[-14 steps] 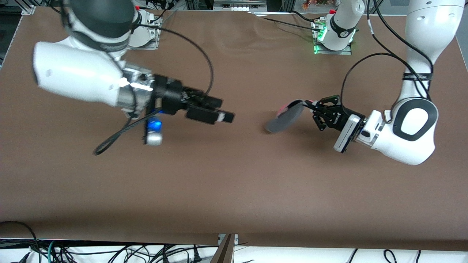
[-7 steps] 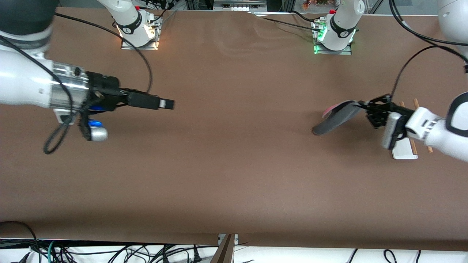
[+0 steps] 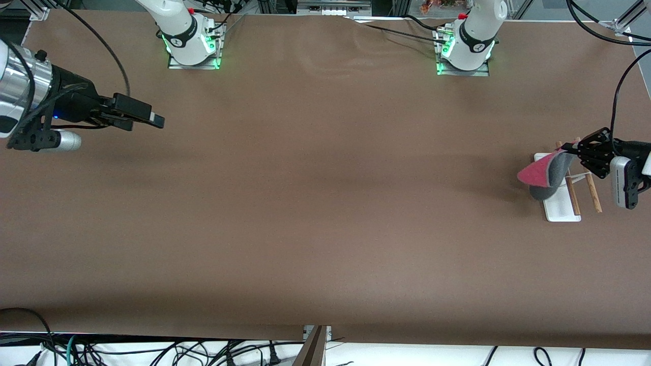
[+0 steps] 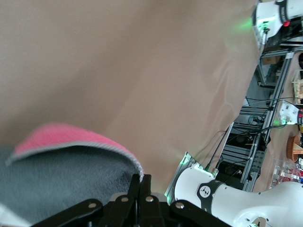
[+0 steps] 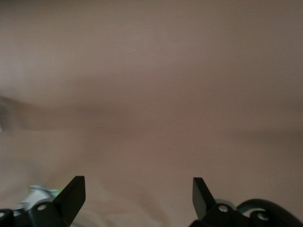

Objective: Pass towel and hang on rack
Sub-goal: 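Carry the towel with the left gripper while the right gripper withdraws, then lower the towel over the wooden dowels with the left gripper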

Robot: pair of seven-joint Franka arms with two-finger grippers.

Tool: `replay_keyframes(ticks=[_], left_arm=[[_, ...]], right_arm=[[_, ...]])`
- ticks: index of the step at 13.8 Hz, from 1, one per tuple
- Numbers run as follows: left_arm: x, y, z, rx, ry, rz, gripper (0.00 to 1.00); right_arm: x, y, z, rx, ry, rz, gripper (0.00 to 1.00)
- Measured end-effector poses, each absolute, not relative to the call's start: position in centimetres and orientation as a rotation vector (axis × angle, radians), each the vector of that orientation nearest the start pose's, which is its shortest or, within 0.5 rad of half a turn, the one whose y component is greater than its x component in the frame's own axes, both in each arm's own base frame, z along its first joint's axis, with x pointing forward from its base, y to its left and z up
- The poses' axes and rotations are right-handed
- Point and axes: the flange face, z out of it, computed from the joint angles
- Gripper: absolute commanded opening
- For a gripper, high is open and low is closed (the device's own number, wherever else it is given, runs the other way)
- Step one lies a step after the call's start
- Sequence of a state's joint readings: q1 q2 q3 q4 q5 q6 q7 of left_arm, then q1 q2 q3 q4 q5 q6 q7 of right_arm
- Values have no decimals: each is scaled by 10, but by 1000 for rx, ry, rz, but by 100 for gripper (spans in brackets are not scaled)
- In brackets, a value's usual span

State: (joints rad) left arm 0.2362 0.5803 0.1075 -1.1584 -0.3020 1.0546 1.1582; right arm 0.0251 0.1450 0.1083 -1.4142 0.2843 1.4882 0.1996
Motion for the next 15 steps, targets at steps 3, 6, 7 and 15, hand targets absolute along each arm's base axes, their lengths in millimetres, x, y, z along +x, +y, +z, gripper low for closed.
replay_keyframes(ticks=[3,6,7,15], left_arm=[[616,175,449,2332,-1005,-470,0],[612,195,455,2378,-958,-471,0],[610,200,455,2384,-945,-471,0],[602,224,452,2401,-885,-469,0]], right_arm=[[586,83,596,-3066,-1,121,100],[588,73,596,-3161,-9,91,100],[588,71,597,-3178,-9,86,100],[590,16,595,-3211,107,113,100]])
